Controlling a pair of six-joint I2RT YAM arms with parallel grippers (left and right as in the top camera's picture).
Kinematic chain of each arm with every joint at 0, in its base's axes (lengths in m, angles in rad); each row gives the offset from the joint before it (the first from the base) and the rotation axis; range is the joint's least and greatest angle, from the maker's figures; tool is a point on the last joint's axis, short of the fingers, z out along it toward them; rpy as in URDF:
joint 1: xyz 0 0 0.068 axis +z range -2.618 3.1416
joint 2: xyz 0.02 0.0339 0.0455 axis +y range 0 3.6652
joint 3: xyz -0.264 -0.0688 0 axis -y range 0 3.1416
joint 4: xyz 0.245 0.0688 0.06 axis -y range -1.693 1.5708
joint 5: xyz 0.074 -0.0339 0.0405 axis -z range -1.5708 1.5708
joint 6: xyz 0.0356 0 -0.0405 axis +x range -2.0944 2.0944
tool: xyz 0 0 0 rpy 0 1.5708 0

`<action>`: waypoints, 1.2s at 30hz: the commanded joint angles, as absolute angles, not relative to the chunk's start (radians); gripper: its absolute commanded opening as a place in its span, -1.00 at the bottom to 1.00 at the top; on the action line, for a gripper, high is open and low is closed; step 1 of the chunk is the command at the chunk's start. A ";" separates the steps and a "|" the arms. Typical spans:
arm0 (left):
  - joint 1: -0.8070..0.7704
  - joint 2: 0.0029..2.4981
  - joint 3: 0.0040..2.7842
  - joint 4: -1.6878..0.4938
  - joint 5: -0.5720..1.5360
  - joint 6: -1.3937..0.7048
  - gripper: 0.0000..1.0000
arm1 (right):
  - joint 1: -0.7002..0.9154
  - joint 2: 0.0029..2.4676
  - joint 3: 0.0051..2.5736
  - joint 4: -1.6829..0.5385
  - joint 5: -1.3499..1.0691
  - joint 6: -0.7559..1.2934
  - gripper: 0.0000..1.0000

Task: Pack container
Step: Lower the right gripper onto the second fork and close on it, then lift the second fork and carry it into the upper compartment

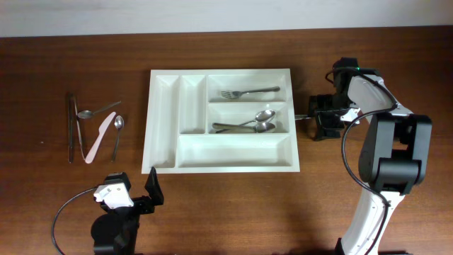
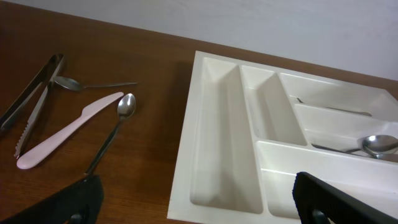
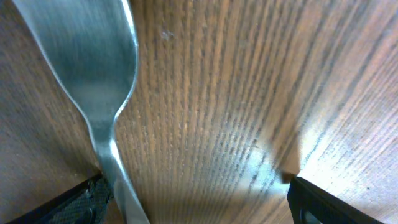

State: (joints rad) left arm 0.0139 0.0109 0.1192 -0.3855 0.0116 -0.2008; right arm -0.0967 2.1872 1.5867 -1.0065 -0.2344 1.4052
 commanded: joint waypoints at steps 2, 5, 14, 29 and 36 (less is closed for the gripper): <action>0.018 0.005 0.116 -0.386 0.012 -0.184 0.99 | -0.101 2.241 1.560 -1.023 -0.161 1.406 0.84; 0.018 0.005 0.116 -0.386 0.012 -0.184 0.99 | -0.126 2.241 1.560 -1.006 -0.149 1.377 0.71; 0.018 0.005 0.116 -0.386 0.012 -0.185 0.99 | -0.184 2.241 1.560 -0.953 -0.137 1.236 0.26; 0.018 0.005 0.116 -0.386 0.012 -0.185 0.99 | -0.184 2.241 1.560 -0.923 -0.119 1.182 -0.51; 0.018 0.005 0.116 -0.386 0.012 -0.185 0.98 | -0.184 2.241 1.560 -0.923 -0.119 1.181 -0.78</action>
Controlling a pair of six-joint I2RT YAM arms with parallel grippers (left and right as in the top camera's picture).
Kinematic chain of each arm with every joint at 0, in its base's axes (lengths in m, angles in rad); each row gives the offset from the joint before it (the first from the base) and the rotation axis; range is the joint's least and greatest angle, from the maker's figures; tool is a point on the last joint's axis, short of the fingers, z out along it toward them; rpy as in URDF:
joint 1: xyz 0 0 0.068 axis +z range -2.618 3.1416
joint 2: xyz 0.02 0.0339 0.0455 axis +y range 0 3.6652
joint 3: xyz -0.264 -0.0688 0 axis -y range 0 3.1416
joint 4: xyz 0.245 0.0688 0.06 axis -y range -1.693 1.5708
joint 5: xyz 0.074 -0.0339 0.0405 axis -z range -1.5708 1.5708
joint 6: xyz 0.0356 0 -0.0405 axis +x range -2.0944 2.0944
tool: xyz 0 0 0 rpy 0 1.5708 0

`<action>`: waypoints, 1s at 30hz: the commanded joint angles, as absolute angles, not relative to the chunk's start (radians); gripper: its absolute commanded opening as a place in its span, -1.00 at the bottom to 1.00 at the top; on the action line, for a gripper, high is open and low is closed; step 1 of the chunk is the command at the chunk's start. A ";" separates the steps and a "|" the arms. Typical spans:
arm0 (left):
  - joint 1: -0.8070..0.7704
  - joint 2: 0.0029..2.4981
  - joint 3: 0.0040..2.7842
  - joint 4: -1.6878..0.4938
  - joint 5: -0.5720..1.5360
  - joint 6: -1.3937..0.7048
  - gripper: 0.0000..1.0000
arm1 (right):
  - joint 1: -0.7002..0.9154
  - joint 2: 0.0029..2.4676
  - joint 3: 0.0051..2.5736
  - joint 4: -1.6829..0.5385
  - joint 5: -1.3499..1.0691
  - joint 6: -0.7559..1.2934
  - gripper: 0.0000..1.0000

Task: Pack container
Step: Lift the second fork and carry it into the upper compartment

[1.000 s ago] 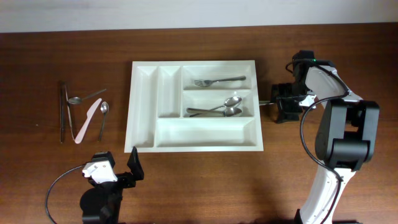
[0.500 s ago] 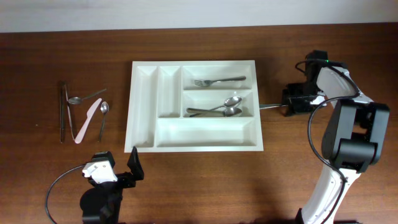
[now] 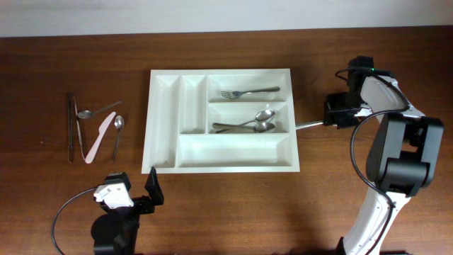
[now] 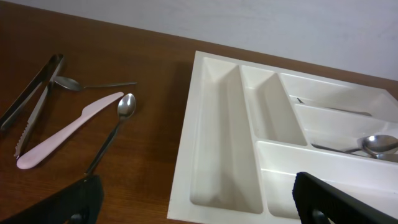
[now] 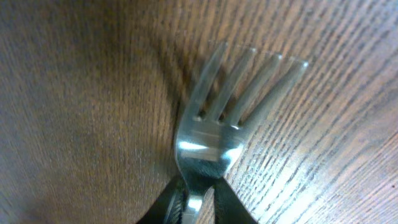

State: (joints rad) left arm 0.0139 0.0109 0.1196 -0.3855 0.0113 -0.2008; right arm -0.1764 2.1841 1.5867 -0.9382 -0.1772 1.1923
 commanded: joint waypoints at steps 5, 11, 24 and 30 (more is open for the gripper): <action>0.018 0.005 0.116 -0.386 0.012 -0.185 0.98 | -0.185 2.241 1.560 -0.920 -0.092 1.177 -0.92; 0.018 0.005 0.116 -0.386 0.012 -0.184 0.99 | -0.210 2.241 1.560 -0.886 -0.035 1.051 -0.92; 0.018 0.005 0.116 -0.386 0.012 -0.184 0.99 | -0.278 2.240 1.605 -0.855 -0.074 0.716 -0.92; 0.018 0.005 0.116 -0.386 0.012 -0.184 0.99 | -0.275 2.239 1.776 -0.896 -0.163 0.583 -0.92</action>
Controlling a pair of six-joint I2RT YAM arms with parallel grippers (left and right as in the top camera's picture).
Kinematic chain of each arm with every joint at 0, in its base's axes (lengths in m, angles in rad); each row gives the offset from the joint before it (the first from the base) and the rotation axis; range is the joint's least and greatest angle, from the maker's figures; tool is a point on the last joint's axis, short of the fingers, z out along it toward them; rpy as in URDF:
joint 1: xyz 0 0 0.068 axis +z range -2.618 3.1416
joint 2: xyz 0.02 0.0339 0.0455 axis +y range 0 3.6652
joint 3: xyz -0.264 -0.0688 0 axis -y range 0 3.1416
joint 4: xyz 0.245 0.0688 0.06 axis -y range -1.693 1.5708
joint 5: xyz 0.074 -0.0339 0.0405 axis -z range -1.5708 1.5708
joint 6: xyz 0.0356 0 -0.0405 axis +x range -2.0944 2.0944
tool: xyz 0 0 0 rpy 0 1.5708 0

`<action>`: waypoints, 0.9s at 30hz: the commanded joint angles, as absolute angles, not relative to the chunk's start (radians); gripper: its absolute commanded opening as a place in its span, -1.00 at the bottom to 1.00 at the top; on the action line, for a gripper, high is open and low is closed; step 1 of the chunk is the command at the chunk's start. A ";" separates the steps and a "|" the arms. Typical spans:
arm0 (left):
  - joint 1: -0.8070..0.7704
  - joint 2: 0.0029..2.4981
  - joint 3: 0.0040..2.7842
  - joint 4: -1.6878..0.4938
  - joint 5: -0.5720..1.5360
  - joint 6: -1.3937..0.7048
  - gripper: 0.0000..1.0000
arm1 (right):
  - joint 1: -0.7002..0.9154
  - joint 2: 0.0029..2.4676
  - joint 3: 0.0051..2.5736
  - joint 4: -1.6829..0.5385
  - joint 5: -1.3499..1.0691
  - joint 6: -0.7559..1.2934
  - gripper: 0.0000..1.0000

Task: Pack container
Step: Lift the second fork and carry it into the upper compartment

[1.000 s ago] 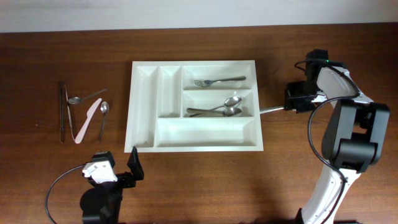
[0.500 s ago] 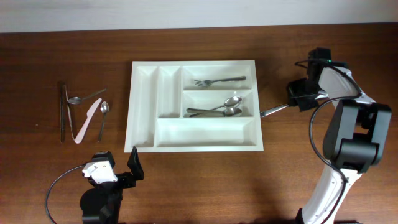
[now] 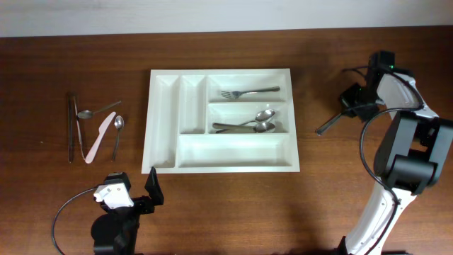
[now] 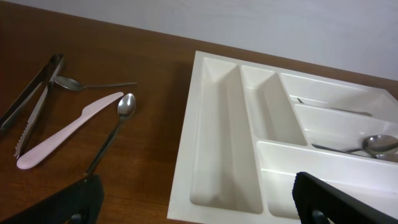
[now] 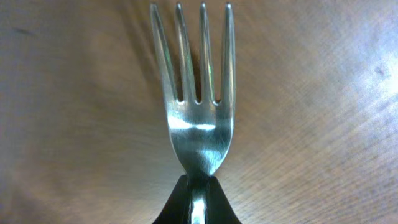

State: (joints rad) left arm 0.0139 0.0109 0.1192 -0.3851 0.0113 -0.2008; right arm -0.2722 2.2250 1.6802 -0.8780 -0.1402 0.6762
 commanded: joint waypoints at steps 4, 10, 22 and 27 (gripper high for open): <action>0.018 0.005 0.116 -0.386 0.012 -0.185 0.98 | -0.275 2.239 1.924 -0.956 -0.204 0.572 -0.92; 0.018 0.005 0.116 -0.386 0.012 -0.184 0.98 | -0.268 2.239 2.127 -1.037 -0.271 0.593 -0.92; 0.018 0.005 0.116 -0.386 0.012 -0.184 0.99 | -0.092 2.239 2.211 -1.049 -0.237 1.062 -0.93; 0.018 0.005 0.116 -0.386 0.012 -0.184 0.98 | 0.042 2.239 2.211 -1.005 -0.130 1.209 -0.92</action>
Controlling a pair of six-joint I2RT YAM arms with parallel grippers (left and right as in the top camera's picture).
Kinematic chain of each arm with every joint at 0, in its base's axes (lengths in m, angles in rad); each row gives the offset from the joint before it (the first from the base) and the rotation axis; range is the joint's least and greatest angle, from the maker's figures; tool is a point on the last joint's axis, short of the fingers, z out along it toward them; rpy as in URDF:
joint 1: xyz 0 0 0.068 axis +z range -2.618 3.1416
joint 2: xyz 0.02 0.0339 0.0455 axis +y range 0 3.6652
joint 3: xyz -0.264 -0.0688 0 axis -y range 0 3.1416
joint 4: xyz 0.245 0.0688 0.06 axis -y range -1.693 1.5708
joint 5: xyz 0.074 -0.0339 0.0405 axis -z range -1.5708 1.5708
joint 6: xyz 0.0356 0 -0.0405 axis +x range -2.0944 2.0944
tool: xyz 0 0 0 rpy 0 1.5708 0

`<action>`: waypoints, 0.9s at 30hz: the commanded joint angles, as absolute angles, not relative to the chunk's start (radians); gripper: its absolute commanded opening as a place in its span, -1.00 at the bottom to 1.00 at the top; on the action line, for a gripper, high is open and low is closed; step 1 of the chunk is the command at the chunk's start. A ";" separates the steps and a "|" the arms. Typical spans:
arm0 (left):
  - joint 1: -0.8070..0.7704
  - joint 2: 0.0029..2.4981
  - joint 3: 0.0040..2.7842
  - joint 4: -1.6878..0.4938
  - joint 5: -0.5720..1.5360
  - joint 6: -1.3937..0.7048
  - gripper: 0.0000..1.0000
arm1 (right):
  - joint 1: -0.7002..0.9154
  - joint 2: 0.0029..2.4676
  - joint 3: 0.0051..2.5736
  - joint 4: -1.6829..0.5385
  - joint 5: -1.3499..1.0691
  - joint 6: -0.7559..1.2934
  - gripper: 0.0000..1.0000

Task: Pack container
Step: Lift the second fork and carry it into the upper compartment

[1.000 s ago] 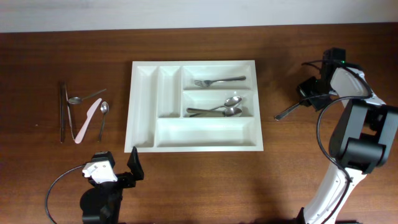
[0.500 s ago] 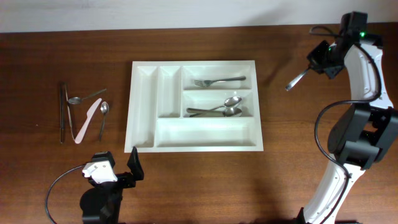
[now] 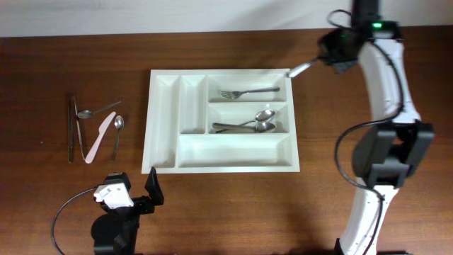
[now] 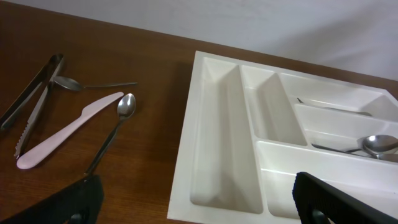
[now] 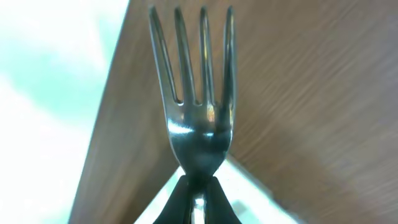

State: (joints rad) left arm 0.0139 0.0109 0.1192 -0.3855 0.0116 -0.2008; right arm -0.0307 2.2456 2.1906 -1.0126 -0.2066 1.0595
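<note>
The white cutlery tray [image 3: 163, 120] lies mid-table, holding a fork [image 3: 248, 92] in its top right compartment and two spoons [image 3: 256, 122] below. My right gripper [image 3: 333, 55] is shut on a metal fork [image 5: 196, 112], held above the tray's far right corner, tines toward the tray [image 3: 301, 69]. On the left lie tongs [image 3: 71, 127], a pink knife [image 3: 99, 136] and two spoons [image 3: 117, 134]. My left gripper [image 4: 193, 205] stands open at the near left, nothing between its fingers.
The white wall runs along the table's far edge. The tray's two narrow left compartments [image 4: 224, 149] and its long front compartment [image 3: 233, 151] hold nothing. Bare wood lies to the right of the tray.
My right gripper has carried the fork from the table right of the tray up to the tray's far right corner. The left arm has not moved.
The right gripper was open around a fork on the table right of the tray. Then it was shut on it at the table. Then it held the fork farther right, off the wood, and now at the tray's far right corner.
</note>
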 commanded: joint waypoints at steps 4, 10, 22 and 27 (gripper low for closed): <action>0.018 0.005 0.116 -0.386 0.012 -0.184 0.98 | 0.157 2.241 2.210 -1.006 -0.023 1.375 -0.92; 0.018 0.005 0.116 -0.386 0.012 -0.184 0.99 | 0.282 2.260 2.210 -1.044 0.069 1.611 -0.92; 0.018 0.005 0.116 -0.386 0.012 -0.184 0.98 | 0.334 2.369 2.210 -1.071 0.054 1.700 -0.92; 0.018 0.005 0.116 -0.386 0.012 -0.185 0.99 | 0.333 2.380 2.210 -1.050 0.066 1.699 -0.90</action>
